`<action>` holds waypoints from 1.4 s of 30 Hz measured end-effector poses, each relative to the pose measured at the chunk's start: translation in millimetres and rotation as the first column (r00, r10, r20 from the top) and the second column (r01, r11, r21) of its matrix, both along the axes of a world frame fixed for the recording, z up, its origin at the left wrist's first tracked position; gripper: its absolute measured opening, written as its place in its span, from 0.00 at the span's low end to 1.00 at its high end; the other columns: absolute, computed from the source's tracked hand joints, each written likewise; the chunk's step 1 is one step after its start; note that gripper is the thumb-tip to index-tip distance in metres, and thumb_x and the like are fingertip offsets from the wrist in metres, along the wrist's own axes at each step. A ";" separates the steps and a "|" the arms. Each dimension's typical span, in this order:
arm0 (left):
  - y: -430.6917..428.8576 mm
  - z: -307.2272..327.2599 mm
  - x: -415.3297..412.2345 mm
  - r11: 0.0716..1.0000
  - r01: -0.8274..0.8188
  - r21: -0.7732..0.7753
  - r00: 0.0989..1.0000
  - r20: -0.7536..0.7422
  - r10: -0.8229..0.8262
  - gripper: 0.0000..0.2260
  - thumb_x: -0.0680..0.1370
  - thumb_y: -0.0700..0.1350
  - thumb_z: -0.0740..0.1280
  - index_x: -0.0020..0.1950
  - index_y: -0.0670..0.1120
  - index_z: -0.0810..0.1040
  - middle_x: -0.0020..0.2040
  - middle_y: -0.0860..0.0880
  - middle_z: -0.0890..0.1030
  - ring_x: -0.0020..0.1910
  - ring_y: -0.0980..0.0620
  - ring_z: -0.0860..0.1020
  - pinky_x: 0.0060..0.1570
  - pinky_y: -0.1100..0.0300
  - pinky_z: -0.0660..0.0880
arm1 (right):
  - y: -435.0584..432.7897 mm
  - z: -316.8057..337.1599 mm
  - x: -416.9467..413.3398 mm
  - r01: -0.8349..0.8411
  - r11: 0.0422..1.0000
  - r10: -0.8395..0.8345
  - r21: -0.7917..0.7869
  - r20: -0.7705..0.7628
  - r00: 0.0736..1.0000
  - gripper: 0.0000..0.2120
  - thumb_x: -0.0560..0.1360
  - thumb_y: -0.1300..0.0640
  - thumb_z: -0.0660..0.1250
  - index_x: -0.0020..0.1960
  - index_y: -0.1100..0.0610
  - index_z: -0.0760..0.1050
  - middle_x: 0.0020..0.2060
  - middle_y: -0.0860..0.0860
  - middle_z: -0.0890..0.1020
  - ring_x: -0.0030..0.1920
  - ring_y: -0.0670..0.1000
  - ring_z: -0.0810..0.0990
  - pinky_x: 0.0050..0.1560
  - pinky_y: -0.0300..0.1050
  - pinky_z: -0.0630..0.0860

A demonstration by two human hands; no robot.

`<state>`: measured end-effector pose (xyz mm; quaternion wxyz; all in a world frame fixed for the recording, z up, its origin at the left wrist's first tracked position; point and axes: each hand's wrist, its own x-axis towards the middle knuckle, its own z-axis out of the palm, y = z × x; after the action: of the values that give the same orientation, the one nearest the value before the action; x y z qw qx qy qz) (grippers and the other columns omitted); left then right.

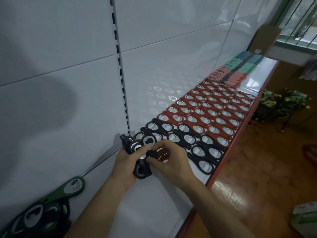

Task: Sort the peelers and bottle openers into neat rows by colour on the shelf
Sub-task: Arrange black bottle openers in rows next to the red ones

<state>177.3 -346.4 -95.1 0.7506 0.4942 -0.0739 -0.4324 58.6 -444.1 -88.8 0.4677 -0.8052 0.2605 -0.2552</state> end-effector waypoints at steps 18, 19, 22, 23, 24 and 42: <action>-4.0 4.6 15.5 0.731 -0.110 0.674 0.043 0.738 -0.674 0.31 0.74 0.43 0.70 0.77 0.50 0.67 0.78 0.54 0.61 0.69 0.49 0.72 0.60 0.55 0.73 | 2.9 -11.4 -36.1 0.186 0.912 -0.306 -0.366 -0.305 0.902 0.12 0.80 0.48 0.68 0.62 0.50 0.78 0.55 0.46 0.79 0.50 0.47 0.79 0.51 0.43 0.79; -5.5 6.0 17.5 0.711 -0.104 0.696 0.030 0.716 -0.697 0.30 0.75 0.44 0.70 0.76 0.50 0.67 0.77 0.53 0.61 0.68 0.48 0.72 0.59 0.56 0.73 | 3.7 -10.2 -37.3 0.187 0.902 -0.321 -0.390 -0.312 0.894 0.13 0.79 0.47 0.68 0.62 0.50 0.78 0.55 0.45 0.78 0.50 0.47 0.79 0.50 0.43 0.79; -9.1 6.3 24.9 0.663 -0.082 0.744 0.019 0.666 -0.746 0.30 0.74 0.45 0.69 0.76 0.49 0.68 0.74 0.51 0.62 0.65 0.47 0.74 0.59 0.56 0.73 | 7.4 -7.3 -43.8 0.181 0.871 -0.359 -0.456 -0.342 0.869 0.09 0.78 0.51 0.69 0.58 0.49 0.78 0.52 0.46 0.77 0.47 0.48 0.78 0.46 0.44 0.79; -10.0 6.1 26.6 0.647 -0.077 0.759 0.019 0.650 -0.760 0.30 0.74 0.45 0.69 0.76 0.49 0.68 0.73 0.51 0.62 0.65 0.47 0.74 0.58 0.56 0.73 | 8.9 -7.4 -46.1 0.177 0.869 -0.361 -0.462 -0.348 0.865 0.09 0.78 0.54 0.68 0.57 0.50 0.79 0.51 0.47 0.77 0.47 0.48 0.78 0.46 0.44 0.79; -10.7 6.3 27.6 0.633 -0.076 0.770 0.016 0.636 -0.772 0.30 0.74 0.46 0.69 0.76 0.50 0.68 0.73 0.51 0.62 0.64 0.48 0.74 0.55 0.57 0.73 | 10.7 -8.4 -47.7 0.179 0.867 -0.363 -0.465 -0.344 0.866 0.09 0.77 0.57 0.67 0.56 0.51 0.80 0.51 0.47 0.78 0.47 0.49 0.78 0.46 0.44 0.78; -9.2 8.7 29.4 0.616 -0.058 0.785 0.013 0.618 -0.786 0.26 0.74 0.45 0.68 0.73 0.48 0.72 0.72 0.50 0.63 0.65 0.47 0.75 0.62 0.54 0.74 | 3.1 -25.4 -29.7 0.188 0.773 -0.419 -0.606 -0.264 0.869 0.12 0.80 0.62 0.66 0.56 0.52 0.85 0.47 0.49 0.83 0.50 0.52 0.78 0.44 0.45 0.77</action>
<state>206.7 -355.6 -86.4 0.1385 0.8146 -0.5276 -0.1973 29.0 -441.0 -114.2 0.1010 -0.8860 0.3894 -0.2307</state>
